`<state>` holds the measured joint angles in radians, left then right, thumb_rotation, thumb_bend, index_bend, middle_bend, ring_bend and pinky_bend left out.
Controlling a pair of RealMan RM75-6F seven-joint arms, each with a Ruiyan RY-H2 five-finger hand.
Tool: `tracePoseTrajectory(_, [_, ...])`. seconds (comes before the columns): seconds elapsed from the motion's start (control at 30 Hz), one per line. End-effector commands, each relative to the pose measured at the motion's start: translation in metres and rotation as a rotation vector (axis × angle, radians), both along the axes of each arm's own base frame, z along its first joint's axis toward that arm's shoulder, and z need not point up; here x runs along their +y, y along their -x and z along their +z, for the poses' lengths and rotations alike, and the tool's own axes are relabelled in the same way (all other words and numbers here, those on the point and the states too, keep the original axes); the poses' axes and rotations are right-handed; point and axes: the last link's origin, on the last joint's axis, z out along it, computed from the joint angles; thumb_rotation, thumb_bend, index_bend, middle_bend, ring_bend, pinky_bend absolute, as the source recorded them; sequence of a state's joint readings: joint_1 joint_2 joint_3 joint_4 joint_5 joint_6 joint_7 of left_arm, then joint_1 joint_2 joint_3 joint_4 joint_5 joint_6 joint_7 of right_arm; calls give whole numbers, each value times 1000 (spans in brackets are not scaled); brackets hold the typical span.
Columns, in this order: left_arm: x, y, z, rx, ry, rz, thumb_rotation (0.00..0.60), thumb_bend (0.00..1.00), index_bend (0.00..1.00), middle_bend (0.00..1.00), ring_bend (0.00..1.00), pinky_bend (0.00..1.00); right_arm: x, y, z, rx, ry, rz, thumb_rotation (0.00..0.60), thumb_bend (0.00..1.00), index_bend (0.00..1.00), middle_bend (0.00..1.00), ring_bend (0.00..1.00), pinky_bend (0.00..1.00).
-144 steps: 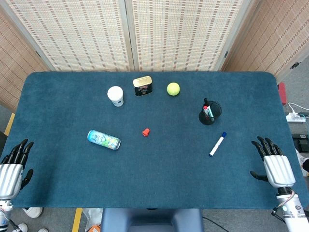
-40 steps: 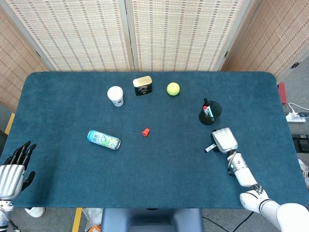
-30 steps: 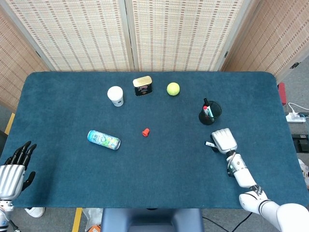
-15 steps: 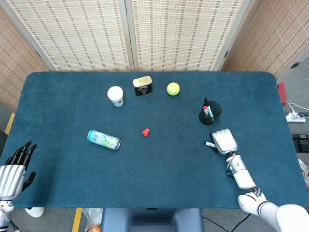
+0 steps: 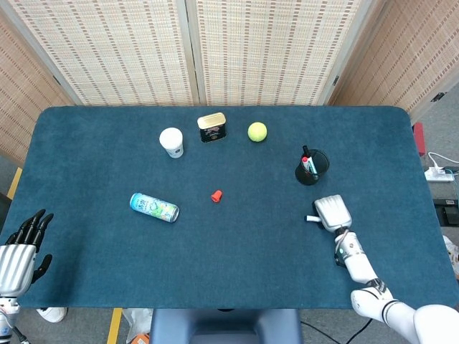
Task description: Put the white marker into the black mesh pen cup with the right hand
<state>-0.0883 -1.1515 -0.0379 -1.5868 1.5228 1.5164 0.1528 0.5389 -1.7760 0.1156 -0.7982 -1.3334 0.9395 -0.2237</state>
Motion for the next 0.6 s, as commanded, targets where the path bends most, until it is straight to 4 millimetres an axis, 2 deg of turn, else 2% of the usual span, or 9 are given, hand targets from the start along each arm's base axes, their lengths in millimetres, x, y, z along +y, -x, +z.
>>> tracePoseTrajectory(0.03, [0, 0, 0, 1, 0, 0, 600, 302, 89, 22, 104, 333, 0, -4, 2, -30, 17, 12, 600, 46, 833, 595, 677, 982])
tracePoseTrajectory(0.33, [0, 0, -1, 1, 2, 0, 600, 302, 90, 22, 104, 333, -2, -4, 11, -41, 46, 17, 600, 46, 845, 605, 690, 992])
tracePoseTrajectory(0.6, [-1, -1, -3, 3, 7, -1, 600, 302, 90, 23, 104, 333, -9, -21, 25, -84, 92, 54, 600, 46, 845, 605, 690, 992])
